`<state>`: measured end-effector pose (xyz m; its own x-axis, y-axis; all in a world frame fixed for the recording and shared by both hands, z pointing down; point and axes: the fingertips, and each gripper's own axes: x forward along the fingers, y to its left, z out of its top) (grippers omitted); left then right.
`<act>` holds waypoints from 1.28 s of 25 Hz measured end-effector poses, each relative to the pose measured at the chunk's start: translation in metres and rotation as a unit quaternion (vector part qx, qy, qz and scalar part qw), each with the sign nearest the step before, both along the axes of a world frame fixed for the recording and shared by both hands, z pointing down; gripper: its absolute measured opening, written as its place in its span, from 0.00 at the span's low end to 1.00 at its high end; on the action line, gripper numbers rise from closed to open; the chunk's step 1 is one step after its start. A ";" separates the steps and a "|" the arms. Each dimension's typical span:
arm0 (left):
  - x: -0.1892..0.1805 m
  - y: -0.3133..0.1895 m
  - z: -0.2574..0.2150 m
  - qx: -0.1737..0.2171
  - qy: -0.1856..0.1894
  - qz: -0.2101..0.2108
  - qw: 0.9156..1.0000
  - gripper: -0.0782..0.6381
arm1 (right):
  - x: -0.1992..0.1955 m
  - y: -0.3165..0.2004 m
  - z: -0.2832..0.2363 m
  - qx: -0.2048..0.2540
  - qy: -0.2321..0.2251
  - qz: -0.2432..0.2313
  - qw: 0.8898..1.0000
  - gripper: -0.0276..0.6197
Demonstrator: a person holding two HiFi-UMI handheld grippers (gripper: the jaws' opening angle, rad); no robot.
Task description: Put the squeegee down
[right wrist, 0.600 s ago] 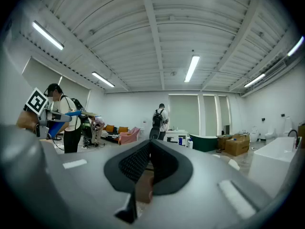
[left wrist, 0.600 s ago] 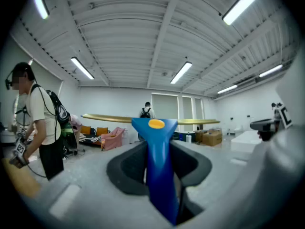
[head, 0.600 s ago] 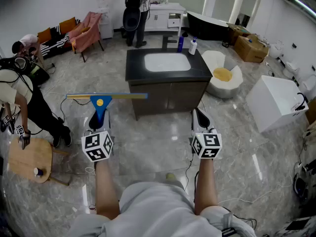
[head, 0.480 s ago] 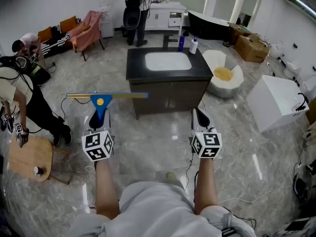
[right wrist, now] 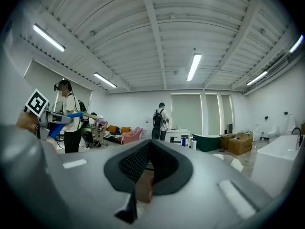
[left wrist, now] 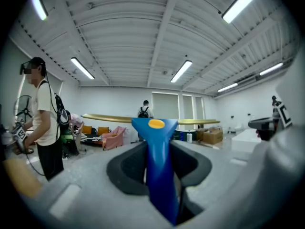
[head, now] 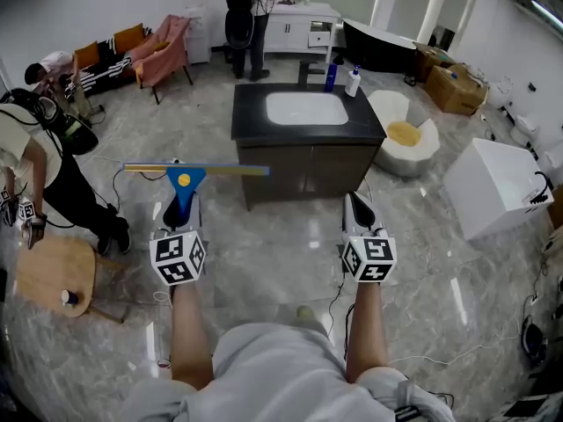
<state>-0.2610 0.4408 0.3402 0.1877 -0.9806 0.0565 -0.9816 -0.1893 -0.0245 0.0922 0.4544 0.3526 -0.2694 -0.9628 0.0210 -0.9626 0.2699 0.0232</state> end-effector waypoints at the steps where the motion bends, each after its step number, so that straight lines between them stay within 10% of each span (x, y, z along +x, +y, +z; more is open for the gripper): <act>1: -0.001 0.000 0.000 0.000 0.001 0.000 1.000 0.29 | 0.000 0.000 0.000 0.001 0.000 0.002 1.000 0.05; 32: -0.002 -0.087 0.030 -0.028 0.023 0.007 0.999 0.29 | -0.011 -0.083 0.022 -0.020 0.006 -0.002 1.000 0.05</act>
